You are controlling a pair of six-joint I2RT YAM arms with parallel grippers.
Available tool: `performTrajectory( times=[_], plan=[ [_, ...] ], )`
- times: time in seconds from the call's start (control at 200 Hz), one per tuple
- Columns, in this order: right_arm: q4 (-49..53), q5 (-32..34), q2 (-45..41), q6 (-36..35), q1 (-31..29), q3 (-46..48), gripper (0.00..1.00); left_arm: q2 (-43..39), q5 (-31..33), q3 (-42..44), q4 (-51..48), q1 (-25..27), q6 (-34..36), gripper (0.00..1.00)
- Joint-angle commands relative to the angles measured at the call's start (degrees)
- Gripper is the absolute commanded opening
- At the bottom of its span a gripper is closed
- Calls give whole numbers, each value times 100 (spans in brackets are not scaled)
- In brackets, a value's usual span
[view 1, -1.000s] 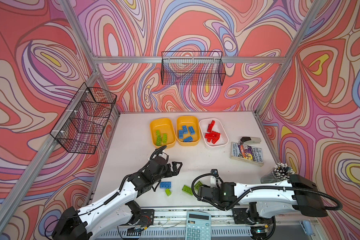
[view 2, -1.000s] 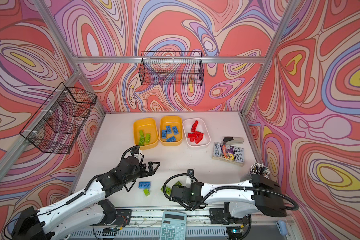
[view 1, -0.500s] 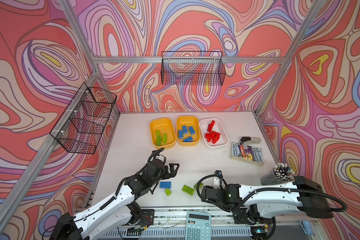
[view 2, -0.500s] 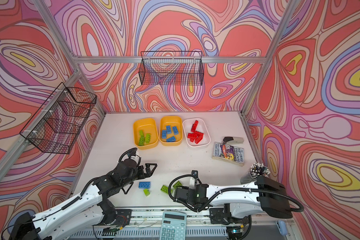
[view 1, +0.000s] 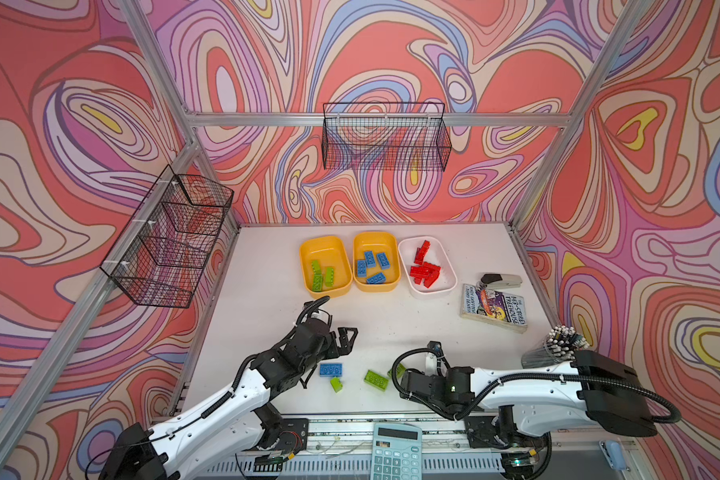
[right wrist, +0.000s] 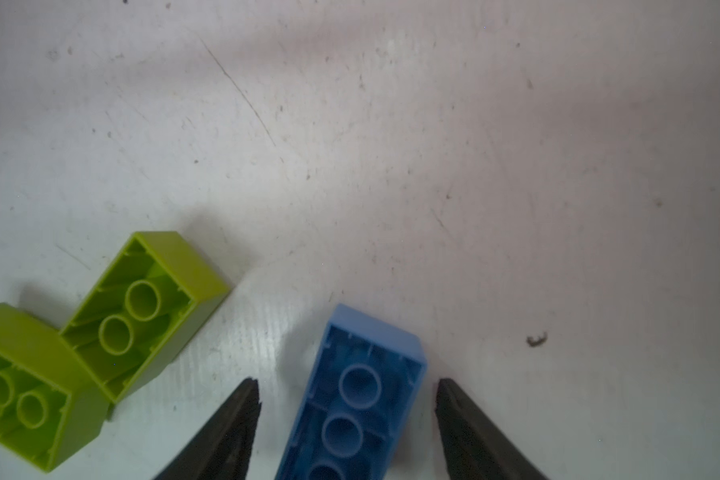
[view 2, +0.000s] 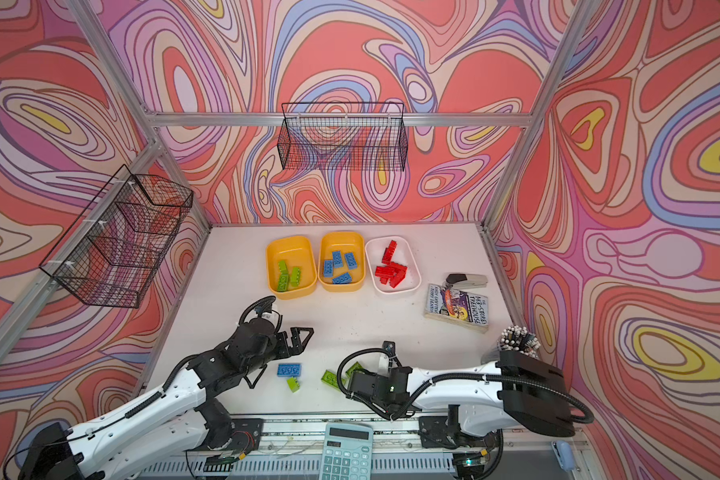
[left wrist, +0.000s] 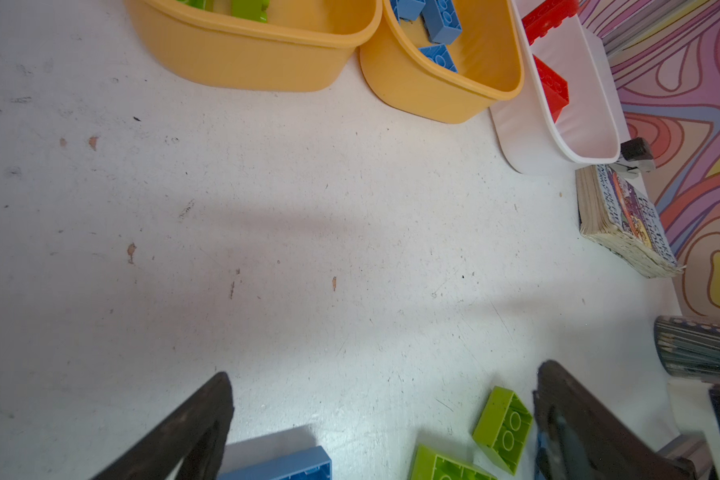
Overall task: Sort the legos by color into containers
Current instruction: 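Lower the right gripper onto another light-blue brick and close on it, then carry the light-blue brick to the yellow tub of blue bricks and release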
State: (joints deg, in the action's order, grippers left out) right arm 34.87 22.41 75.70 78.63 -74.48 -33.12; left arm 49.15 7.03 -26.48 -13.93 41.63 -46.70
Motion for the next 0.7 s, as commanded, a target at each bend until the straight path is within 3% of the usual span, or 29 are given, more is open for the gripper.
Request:
performTrajectory(
  times=[0.0, 0.16, 0.225, 0.331, 0.481, 0.591, 0.696],
  plan=[
    [-377, -132, 161, -265, 231, 78, 63, 51, 131, 82, -240, -47, 20, 100],
    [-525, -294, 296, -642, 506, 35, 38, 17, 141, 82, -331, -106, 29, 100],
    [-275, -247, 263, -832, 602, -149, 32, -29, 163, 82, -389, -128, 38, 100],
    [146, -77, -18, -1283, 904, -576, 30, -104, 211, 71, -539, -171, 71, 100],
    [112, -195, -170, -2630, 2040, -1382, 30, -267, 350, 46, -776, -247, 99, 100],
    [-207, -502, 509, -3817, 2938, -2366, 30, -436, 402, 59, -956, -286, 25, 100],
    [-478, -738, 1450, -4574, 3376, -3439, 30, -634, 453, 19, -1284, -295, -114, 100]
  ],
)
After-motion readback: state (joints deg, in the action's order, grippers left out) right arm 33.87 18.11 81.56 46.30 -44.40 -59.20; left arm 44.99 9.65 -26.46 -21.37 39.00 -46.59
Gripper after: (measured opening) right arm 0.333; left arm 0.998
